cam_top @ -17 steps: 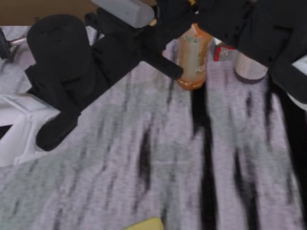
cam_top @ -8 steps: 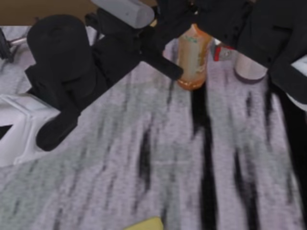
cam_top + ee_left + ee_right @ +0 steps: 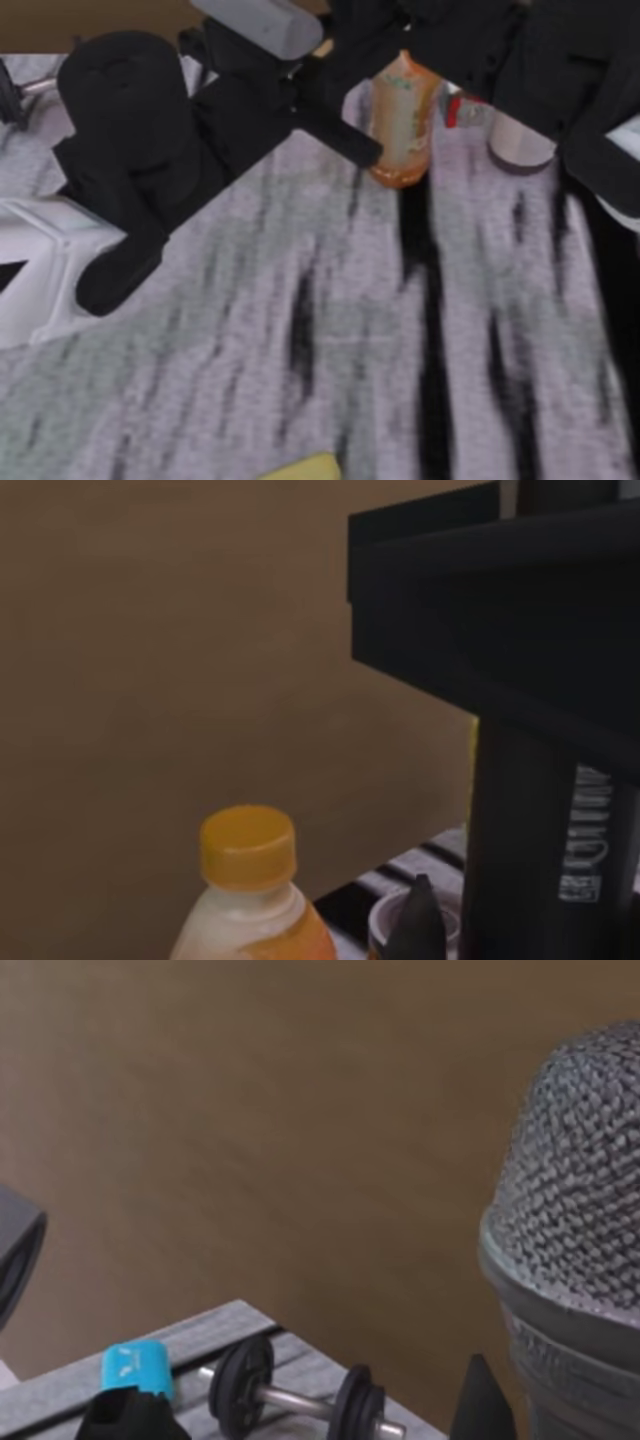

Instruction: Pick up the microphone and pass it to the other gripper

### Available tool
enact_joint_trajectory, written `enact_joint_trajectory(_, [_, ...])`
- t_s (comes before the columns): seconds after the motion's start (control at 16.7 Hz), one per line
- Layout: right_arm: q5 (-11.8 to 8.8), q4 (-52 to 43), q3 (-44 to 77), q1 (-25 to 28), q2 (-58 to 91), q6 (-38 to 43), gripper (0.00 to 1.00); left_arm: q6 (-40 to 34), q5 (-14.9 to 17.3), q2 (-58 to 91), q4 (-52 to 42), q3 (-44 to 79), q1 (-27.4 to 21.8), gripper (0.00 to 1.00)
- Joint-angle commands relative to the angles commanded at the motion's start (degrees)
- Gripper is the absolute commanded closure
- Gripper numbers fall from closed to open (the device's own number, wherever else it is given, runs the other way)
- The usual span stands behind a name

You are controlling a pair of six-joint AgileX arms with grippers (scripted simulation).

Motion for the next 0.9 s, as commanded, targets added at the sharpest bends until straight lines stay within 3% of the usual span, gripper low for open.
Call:
enact_joint_trajectory(0.3, [0.0,0.0,0.0,0.0,0.0,0.0,1.0,0.0,0.0,0.0,0.0,0.0,0.0,0.02])
enact_joint_trajectory(0.9, [0.75,0.04,0.64,-0.28,-0.71,-0.54,1.0,0.7,-0.92,0.52,-0.03,-1.0,0.78,0.0])
